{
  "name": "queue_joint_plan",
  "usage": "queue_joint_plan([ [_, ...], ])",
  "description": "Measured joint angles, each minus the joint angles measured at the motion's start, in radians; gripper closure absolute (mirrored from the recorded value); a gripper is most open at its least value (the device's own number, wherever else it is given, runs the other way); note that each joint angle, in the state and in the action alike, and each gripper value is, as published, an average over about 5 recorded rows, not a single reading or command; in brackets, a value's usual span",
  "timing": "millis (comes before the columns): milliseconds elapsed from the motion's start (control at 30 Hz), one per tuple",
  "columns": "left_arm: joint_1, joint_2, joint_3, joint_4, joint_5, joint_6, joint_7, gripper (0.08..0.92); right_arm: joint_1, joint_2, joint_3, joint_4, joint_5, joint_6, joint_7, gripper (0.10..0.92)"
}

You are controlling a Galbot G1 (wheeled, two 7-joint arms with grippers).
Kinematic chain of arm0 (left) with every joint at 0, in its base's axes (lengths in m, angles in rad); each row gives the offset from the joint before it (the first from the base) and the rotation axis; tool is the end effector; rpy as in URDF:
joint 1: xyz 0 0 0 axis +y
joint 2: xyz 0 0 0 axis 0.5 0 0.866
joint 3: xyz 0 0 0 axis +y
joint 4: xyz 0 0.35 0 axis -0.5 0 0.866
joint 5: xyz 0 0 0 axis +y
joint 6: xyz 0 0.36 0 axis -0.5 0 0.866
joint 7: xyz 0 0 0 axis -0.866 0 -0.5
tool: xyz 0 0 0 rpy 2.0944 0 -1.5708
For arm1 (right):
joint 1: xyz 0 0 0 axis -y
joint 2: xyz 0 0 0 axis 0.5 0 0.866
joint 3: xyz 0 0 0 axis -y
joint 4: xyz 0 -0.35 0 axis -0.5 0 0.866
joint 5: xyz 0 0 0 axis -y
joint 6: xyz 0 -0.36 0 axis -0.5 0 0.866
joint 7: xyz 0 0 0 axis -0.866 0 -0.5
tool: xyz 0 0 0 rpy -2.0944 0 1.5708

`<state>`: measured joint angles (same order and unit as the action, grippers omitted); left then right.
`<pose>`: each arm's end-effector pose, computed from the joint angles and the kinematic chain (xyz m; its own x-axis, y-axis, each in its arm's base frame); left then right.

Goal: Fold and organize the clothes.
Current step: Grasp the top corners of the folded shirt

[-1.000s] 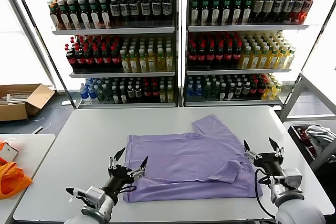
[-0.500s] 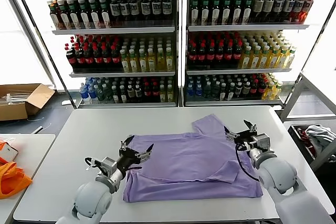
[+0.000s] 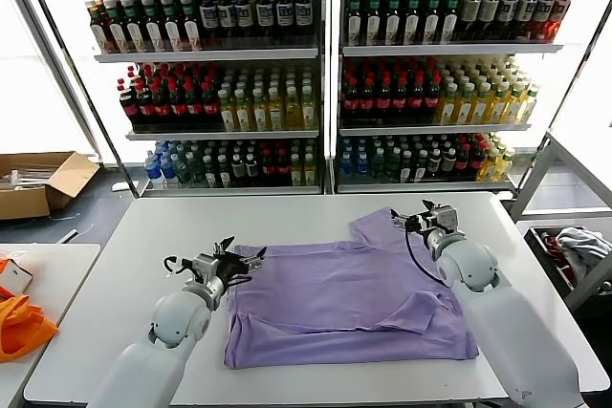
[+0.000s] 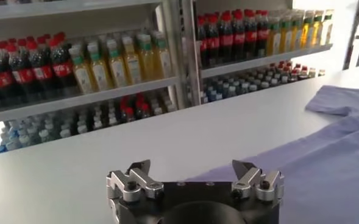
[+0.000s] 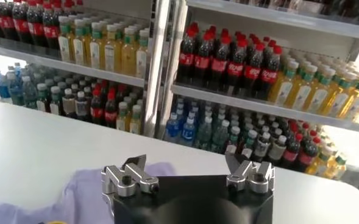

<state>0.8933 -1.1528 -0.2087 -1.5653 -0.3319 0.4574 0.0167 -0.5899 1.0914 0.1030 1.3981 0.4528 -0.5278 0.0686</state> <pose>0.3945 0.0410 -0.3101 -0.8770 0.2228 0.4258 0.2920 0.9507 0.1041 0.4813 -0.0615 -0.2449 -0.9068 -0.1185 0.4047 -0.2016 0.9647 -0.1693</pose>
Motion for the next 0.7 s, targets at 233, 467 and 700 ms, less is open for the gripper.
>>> queue_joint_plan([
  [233, -0.054, -0.002, 0.009, 0.065, -0.025, 0.040, -0.016, 0.177, 0.075, 0.050, -0.022, -0.110, 0.010, -0.005, 0.009, 0.203],
  [467, -0.071, -0.007, 0.016, 0.087, -0.043, 0.063, -0.028, 0.177, 0.098, 0.081, -0.017, -0.173, 0.012, -0.009, 0.011, 0.203],
  [700, -0.072, -0.005, 0.020, 0.093, -0.053, 0.078, -0.035, 0.177, 0.091, 0.103, 0.004, -0.211, 0.010, -0.009, 0.010, 0.203],
])
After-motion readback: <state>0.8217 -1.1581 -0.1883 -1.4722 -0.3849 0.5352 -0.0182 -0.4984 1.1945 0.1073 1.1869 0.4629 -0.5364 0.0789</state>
